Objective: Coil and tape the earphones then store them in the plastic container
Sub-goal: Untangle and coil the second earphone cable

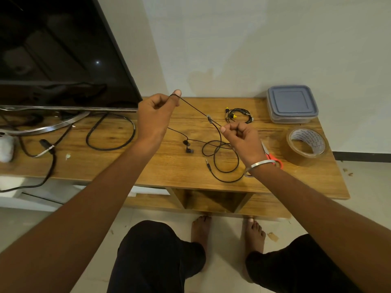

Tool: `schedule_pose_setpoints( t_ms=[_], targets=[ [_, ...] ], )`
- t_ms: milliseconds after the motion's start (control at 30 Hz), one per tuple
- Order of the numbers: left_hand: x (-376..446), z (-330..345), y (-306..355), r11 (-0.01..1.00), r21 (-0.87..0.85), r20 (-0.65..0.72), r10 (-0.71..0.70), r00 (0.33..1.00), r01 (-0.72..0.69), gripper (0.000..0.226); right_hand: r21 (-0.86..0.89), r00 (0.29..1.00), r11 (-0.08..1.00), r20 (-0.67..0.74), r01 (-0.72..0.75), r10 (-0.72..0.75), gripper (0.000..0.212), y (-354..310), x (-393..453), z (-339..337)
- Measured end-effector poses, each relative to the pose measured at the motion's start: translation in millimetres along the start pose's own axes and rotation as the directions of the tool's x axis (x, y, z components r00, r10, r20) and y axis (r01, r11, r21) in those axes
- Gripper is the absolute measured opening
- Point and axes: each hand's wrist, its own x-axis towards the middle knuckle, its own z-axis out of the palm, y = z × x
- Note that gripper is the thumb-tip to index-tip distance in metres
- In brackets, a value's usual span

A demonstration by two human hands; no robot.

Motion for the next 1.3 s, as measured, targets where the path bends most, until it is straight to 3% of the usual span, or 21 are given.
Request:
schedule_pose_setpoints(
  t_ms=[233,500,633,800,933,1000,1100,1200,1300],
  targets=[
    [3,-2,-2,0.972,0.164,-0.062,0.178,0.982,-0.166,0.03,-0.087,0.999,0.996,-0.034,0.019,-0.022,0.008,7,1,-3],
    [6,-5,1,0.98,0.155,-0.074,0.136,0.988,-0.123,0.046,-0.043,0.996,0.997,-0.058,-0.071,0.068,0.026,13,4,-7],
    [8,-7,0,0.986,0.132,-0.051,0.111,0.993,-0.103,0.041,-0.081,0.995,0.994,-0.068,-0.072,0.067,0.021,13,1,-5],
    [6,-5,-6,0.996,0.059,0.124,-0.077,0.989,0.07,0.029,-0.135,0.983,0.989,0.158,-0.068,0.089,0.011,12,-6,0],
    [1,-2,-5,0.987,-0.031,0.242,-0.144,0.96,0.156,0.034,-0.309,0.951,0.947,0.31,0.092,0.009,0.031,10,-12,5],
    [1,-3,-5,0.989,-0.064,0.277,-0.112,0.954,0.134,0.036,-0.327,0.963,0.937,0.267,0.124,-0.034,0.031,8,-11,9],
    [1,-5,-5,0.989,-0.12,0.312,-0.049,0.949,0.091,0.038,-0.367,0.982,0.917,0.161,0.155,-0.102,0.002,8,-4,13],
    [-1,-5,-4,0.987,-0.15,0.346,-0.006,0.938,0.062,0.04,-0.429,0.983,0.884,0.051,0.183,-0.179,0.022,6,2,16],
    [-3,-4,-4,0.983,-0.175,0.369,0.018,0.929,0.051,0.04,-0.457,0.967,0.855,0.047,0.245,-0.252,0.03,0,5,21]
  ],
)
